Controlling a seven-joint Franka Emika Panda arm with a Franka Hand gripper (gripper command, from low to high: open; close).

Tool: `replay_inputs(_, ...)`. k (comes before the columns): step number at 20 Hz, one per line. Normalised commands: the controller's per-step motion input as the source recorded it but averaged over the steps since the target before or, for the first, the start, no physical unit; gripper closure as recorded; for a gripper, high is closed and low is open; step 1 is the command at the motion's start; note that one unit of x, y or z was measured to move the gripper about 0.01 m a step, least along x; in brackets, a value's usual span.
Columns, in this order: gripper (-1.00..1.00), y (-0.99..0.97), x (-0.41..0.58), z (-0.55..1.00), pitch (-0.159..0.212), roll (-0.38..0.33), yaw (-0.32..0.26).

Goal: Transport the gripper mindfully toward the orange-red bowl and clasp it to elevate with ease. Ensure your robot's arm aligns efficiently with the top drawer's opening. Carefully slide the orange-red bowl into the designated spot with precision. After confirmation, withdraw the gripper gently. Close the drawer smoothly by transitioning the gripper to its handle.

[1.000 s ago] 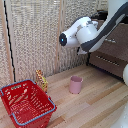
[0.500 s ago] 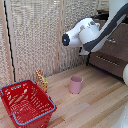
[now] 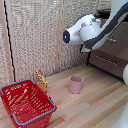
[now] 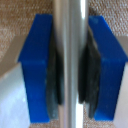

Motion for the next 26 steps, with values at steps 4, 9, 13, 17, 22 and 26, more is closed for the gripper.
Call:
replay_inputs(4,1.00,-0.66,0.021,0.52,0.111,0.033,0.000)
replay_inputs(9,1.00,-0.80,0.000,0.38,0.058,0.032,0.001)
replay_inputs(13,1.00,-0.83,0.000,0.41,0.005,0.068,0.014)
replay_inputs(17,1.00,-0.87,0.000,0.37,-0.026,0.090,0.002)
replay_inputs(22,1.00,-0.65,-0.089,0.26,-0.025,0.028,-0.039)
replay_inputs(26,1.00,-0.36,-0.099,0.10,0.000,-0.002,-0.031)
